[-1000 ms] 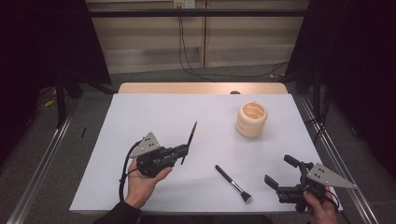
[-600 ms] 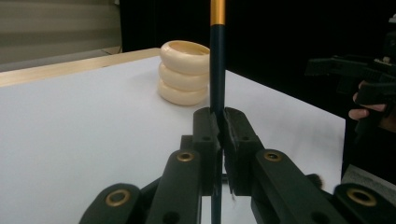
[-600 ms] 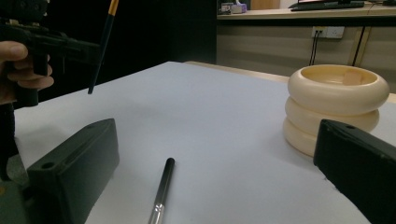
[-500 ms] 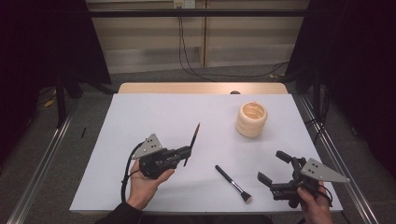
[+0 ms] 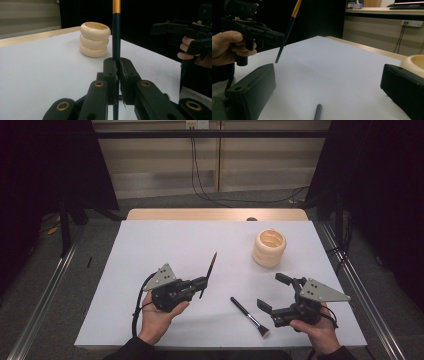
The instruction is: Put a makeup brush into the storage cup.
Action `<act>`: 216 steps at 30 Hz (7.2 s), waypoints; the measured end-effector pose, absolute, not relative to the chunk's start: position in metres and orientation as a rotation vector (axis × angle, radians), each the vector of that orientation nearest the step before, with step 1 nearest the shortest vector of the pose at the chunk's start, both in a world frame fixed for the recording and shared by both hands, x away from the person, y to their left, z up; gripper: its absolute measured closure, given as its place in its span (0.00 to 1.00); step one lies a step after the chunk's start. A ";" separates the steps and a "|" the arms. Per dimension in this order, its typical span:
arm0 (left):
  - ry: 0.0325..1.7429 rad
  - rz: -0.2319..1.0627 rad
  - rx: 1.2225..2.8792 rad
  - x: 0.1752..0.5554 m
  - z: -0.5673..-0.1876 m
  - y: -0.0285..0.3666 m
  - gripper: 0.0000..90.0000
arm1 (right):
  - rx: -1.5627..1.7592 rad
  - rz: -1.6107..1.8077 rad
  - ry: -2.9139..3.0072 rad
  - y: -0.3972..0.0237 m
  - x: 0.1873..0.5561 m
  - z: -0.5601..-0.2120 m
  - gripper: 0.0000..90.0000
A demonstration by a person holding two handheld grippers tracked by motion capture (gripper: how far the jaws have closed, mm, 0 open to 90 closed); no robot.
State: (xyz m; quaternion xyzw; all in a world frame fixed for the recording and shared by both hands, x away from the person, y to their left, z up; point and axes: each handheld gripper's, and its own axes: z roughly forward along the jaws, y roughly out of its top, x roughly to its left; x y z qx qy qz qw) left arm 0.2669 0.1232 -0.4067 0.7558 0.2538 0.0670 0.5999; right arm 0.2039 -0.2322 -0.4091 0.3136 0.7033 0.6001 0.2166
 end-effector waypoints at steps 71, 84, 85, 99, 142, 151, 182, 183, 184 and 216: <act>0.544 0.163 1.773 0.269 -0.409 0.098 0.94 | 0.761 1.897 2.240 -0.152 0.288 -0.380 0.90; 0.521 0.145 1.776 0.272 -0.411 0.100 1.00 | 0.739 1.867 2.240 -0.151 0.286 -0.379 0.93; 0.522 0.146 1.776 0.272 -0.411 0.100 1.00 | 0.738 1.867 2.237 -0.151 0.285 -0.379 0.93; 0.587 0.157 1.758 0.273 -0.410 0.103 0.54 | 0.711 1.864 2.220 -0.153 0.284 -0.377 0.93; 0.645 0.409 1.754 0.263 -0.418 0.155 0.02 | 0.745 1.829 2.157 -0.170 0.283 -0.375 0.93; 0.695 0.429 1.752 0.253 -0.426 0.176 0.02 | 0.782 1.801 2.125 -0.187 0.282 -0.374 0.93; 0.717 0.455 1.749 0.236 -0.437 0.199 0.02 | 0.894 1.706 2.000 -0.235 0.311 -0.356 0.93; 0.718 0.455 1.749 0.236 -0.437 0.199 0.02 | 0.892 1.703 1.996 -0.237 0.313 -0.354 0.93; 0.717 0.455 1.751 0.236 -0.437 0.200 0.02 | 0.893 1.698 1.991 -0.238 0.315 -0.353 0.93; 0.723 0.433 1.768 0.236 -0.437 0.203 0.02 | 0.988 1.557 1.874 -0.281 0.371 -0.321 0.93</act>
